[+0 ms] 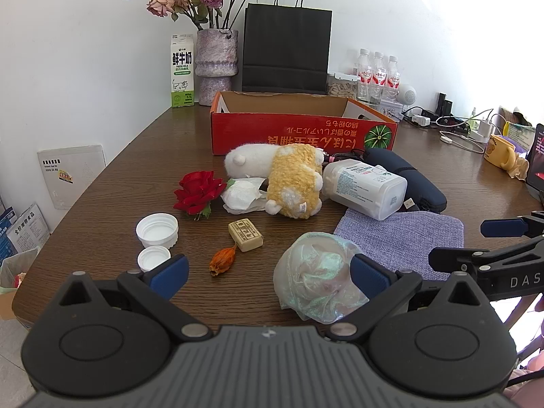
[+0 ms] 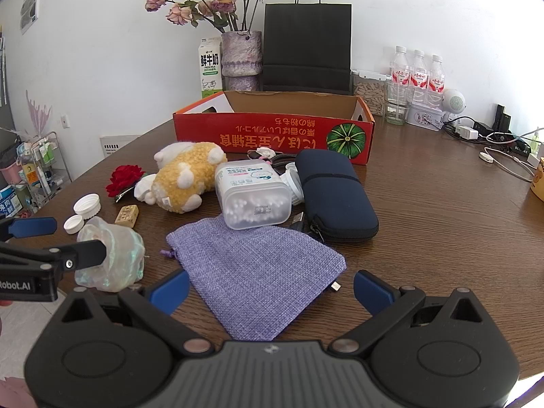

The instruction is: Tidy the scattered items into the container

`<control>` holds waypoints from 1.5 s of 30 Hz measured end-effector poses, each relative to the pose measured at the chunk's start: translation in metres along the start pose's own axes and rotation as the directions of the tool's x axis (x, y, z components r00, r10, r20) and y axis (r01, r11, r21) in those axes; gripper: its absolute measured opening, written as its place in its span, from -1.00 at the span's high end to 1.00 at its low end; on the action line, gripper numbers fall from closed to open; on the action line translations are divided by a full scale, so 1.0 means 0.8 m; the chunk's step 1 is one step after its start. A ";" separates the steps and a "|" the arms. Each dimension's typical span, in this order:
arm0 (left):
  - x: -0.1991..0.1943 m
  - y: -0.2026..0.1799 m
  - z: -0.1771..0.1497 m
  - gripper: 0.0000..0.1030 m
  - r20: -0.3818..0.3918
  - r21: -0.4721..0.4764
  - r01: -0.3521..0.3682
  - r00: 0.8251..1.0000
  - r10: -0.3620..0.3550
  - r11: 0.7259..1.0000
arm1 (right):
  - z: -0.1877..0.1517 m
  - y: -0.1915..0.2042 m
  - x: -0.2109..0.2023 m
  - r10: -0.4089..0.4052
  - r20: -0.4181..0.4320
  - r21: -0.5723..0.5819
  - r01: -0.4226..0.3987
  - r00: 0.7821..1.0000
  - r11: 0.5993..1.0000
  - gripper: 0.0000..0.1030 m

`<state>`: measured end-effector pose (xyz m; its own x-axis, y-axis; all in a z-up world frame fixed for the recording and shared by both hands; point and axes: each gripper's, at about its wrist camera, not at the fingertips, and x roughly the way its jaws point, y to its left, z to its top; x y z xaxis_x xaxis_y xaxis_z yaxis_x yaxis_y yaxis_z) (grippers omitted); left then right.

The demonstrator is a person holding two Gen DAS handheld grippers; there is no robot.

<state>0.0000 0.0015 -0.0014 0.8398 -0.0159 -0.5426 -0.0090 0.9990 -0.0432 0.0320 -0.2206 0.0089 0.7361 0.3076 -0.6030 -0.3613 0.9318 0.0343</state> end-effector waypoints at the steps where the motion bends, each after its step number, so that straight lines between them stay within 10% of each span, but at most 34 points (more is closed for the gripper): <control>1: 0.000 0.000 0.000 -1.00 0.000 0.000 0.000 1.000 0.000 1.000 | 0.000 0.000 0.000 0.000 0.000 0.000 0.000 1.000 1.000 -1.00; 25: -0.002 -0.002 0.007 -1.00 0.015 0.010 -0.002 1.000 0.001 1.000 | 0.001 0.002 0.001 -0.001 0.003 -0.006 0.001 1.000 1.000 -1.00; 41: 0.025 -0.020 0.006 -0.99 -0.057 0.034 0.136 0.989 -0.134 0.990 | -0.001 0.003 0.006 -0.007 -0.012 -0.022 0.007 1.000 1.000 -1.00; 45: 0.036 -0.018 0.005 -0.39 -0.076 0.013 0.134 0.988 -0.132 0.991 | 0.000 0.006 0.020 -0.025 -0.026 -0.058 0.024 0.999 0.998 -1.00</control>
<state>0.0264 -0.0135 -0.0133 0.7897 -0.1510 -0.5946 0.1106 0.9884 -0.1042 0.0424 -0.2113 -0.0008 0.7297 0.2789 -0.6243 -0.3762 0.9262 -0.0260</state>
